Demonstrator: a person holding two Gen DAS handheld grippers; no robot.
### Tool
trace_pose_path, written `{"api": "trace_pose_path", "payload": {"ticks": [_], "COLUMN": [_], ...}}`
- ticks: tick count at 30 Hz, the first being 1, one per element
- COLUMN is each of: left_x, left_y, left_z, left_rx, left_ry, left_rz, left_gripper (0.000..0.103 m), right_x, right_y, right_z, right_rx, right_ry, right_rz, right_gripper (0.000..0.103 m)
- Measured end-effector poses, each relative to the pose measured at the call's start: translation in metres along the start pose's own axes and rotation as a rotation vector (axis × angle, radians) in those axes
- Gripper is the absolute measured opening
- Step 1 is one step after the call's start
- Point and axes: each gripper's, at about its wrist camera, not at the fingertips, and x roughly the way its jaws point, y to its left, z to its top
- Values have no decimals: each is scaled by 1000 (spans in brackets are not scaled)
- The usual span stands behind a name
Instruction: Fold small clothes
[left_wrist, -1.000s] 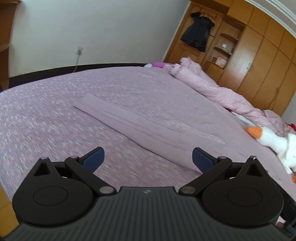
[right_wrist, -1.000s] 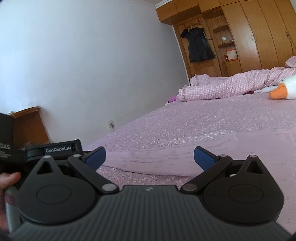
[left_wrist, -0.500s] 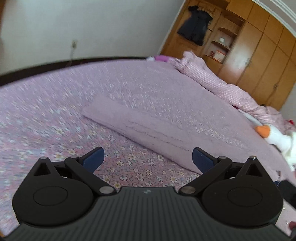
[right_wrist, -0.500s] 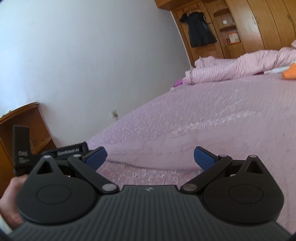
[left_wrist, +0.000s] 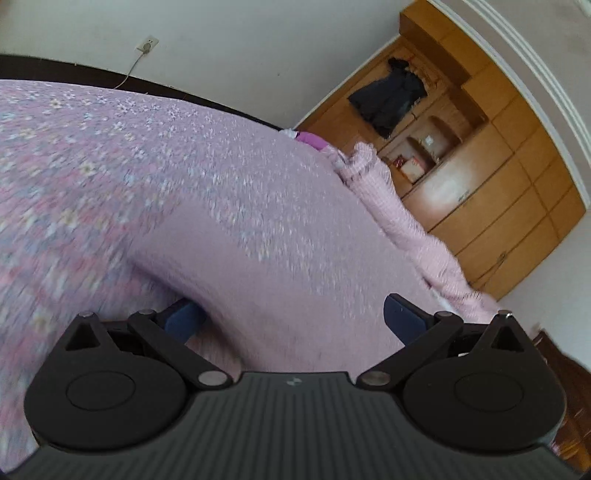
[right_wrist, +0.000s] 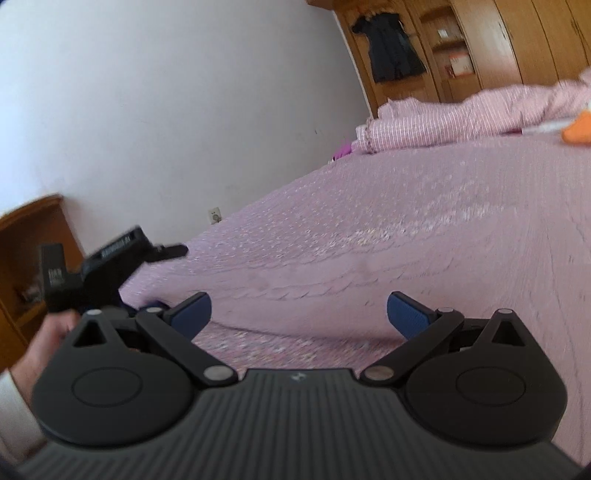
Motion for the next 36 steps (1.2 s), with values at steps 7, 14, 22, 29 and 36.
{"api": "trace_pose_path", "payload": {"ticks": [7, 14, 22, 29, 36], "left_x": [27, 14, 4, -6, -21], "left_y": [-2, 7, 29, 28, -3], "left_z": [13, 3, 3, -2, 0], "left_rx": [-2, -61, -177, -189, -101], "left_ry": [-87, -221, -240, -269, -354], "left_rz": [48, 86, 191, 207, 183], "left_gripper": [103, 88, 32, 11, 10], "right_x": [18, 11, 12, 16, 14], "right_y": [-14, -11, -13, -15, -16], "right_z": [16, 21, 25, 31, 34], "right_rx": [16, -22, -7, -29, -41], "right_ry": [-41, -65, -64, -68, -75], "right_rz": [-35, -16, -21, -149, -217], "right_gripper": [103, 103, 103, 103, 103]}}
